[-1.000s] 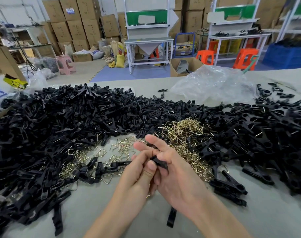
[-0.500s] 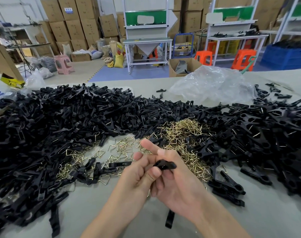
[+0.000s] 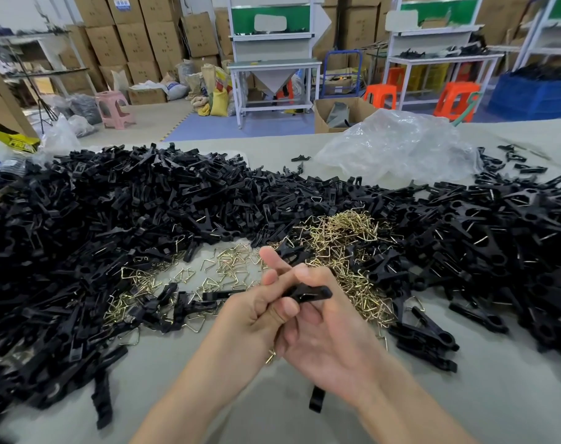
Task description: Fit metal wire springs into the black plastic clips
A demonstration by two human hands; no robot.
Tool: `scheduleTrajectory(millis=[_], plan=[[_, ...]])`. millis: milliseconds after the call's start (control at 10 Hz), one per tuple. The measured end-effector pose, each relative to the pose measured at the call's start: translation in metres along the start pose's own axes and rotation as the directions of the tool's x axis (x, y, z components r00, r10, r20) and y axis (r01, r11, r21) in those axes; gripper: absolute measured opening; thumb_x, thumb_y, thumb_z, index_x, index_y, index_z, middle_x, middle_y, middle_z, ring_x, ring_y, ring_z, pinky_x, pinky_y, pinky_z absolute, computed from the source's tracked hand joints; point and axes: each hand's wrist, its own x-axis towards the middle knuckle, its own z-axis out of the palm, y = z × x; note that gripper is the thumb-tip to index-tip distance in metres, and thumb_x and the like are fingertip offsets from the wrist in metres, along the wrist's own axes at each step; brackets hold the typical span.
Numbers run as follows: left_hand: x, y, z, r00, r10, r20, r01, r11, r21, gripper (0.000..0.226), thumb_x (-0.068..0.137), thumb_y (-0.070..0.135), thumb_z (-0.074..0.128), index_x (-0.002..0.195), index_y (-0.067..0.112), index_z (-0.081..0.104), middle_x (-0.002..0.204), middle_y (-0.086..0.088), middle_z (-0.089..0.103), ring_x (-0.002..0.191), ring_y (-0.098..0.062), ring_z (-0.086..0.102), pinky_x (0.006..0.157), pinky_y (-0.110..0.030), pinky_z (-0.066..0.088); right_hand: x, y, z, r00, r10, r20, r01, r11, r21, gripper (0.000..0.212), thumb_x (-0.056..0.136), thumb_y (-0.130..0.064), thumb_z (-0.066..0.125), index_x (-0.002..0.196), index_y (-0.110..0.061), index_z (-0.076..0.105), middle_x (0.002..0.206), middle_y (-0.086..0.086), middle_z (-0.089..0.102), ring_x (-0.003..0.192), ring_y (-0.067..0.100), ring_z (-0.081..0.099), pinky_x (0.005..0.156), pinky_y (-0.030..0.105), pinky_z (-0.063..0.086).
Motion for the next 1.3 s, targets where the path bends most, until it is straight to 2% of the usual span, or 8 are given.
scheduleTrajectory(millis=[200,300,500,600,900,1100,1200,1300], plan=[[0.0,0.003,0.0,0.999,0.024,0.048,-0.024,1.0,0.002,0.029,0.089,0.025,0.053,0.111,0.035,0.069,0.059,0.011,0.062,0.051,-0.002,0.051,0.055,-0.014,0.045,0.0,0.001,-0.002,0.999,0.01,0.039,-0.011,1.0,0.025,0.037,0.081,-0.039,0.075,0.117,-0.03,0.075,0.087,-0.007,0.07,0.079,0.012,0.051,0.075,0.029,0.035],[0.002,0.003,0.0,0.999,0.01,0.053,-0.01,1.0,0.0,0.038,0.089,0.027,0.054,0.126,0.027,0.063,0.061,0.011,0.064,0.054,0.0,0.054,0.055,-0.014,0.045,0.003,0.001,-0.004,1.0,0.019,-0.01,-0.018,0.996,0.082,0.04,0.081,-0.038,0.075,0.12,-0.029,0.075,0.102,-0.008,0.072,0.082,0.01,0.064,0.069,0.025,0.043],[0.004,-0.003,0.002,1.0,0.025,-0.008,-0.026,0.998,-0.053,0.024,0.095,0.02,0.054,0.117,0.019,0.064,0.072,0.009,0.069,0.064,-0.006,0.061,0.061,-0.018,0.049,0.006,-0.008,-0.01,0.999,-0.021,-0.047,0.016,0.993,-0.12,0.058,0.076,-0.06,0.076,0.128,-0.032,0.069,0.131,-0.001,0.069,0.113,0.019,0.06,0.1,0.038,0.036],[0.007,-0.009,-0.004,0.994,0.014,-0.11,-0.021,0.998,-0.066,0.016,0.101,0.01,0.051,0.111,0.015,0.063,0.077,-0.002,0.07,0.065,-0.013,0.06,0.057,-0.024,0.048,0.008,-0.013,-0.012,0.989,-0.139,-0.039,0.131,0.977,-0.166,0.06,0.084,-0.065,0.069,0.13,-0.027,0.067,0.132,0.007,0.067,0.094,0.02,0.063,0.077,0.033,0.056],[0.003,-0.019,-0.007,0.987,0.032,-0.156,-0.034,0.999,-0.006,0.015,0.102,0.032,0.054,0.102,0.04,0.067,0.085,-0.002,0.074,0.068,-0.012,0.063,0.058,-0.02,0.049,0.004,-0.015,-0.016,0.928,-0.345,-0.142,0.218,0.81,-0.544,0.043,0.078,-0.038,0.079,0.121,-0.031,0.073,0.119,0.006,0.074,0.096,0.018,0.068,0.085,0.03,0.058],[-0.006,-0.02,0.001,0.988,0.094,-0.123,-0.084,0.993,0.083,0.029,0.091,0.055,0.047,0.119,0.051,0.054,0.086,-0.003,0.072,0.065,-0.016,0.062,0.06,-0.025,0.051,-0.01,-0.063,-0.014,0.788,-0.517,-0.333,0.403,0.843,-0.356,0.044,0.078,-0.028,0.081,0.118,-0.011,0.072,0.108,0.009,0.074,0.089,0.018,0.07,0.078,0.029,0.06],[-0.006,-0.02,0.003,0.986,0.087,-0.143,-0.075,0.993,0.089,0.036,0.091,0.051,0.047,0.124,0.04,0.055,0.083,-0.003,0.071,0.063,-0.016,0.06,0.059,-0.027,0.051,-0.029,-0.126,-0.011,0.637,-0.639,-0.43,0.63,0.754,-0.187,0.041,0.082,-0.021,0.077,0.117,-0.003,0.065,0.102,0.009,0.074,0.095,0.019,0.073,0.081,0.026,0.06],[-0.007,-0.02,0.004,0.984,0.086,-0.156,-0.071,0.993,0.095,0.043,0.09,0.052,0.046,0.127,0.032,0.056,0.083,-0.002,0.072,0.065,-0.013,0.062,0.061,-0.023,0.051,-0.042,-0.155,-0.014,0.591,-0.581,-0.56,0.702,0.712,0.002,0.054,0.087,-0.026,0.075,0.125,0.004,0.053,0.117,0.019,0.067,0.104,0.021,0.074,0.081,0.026,0.061]])
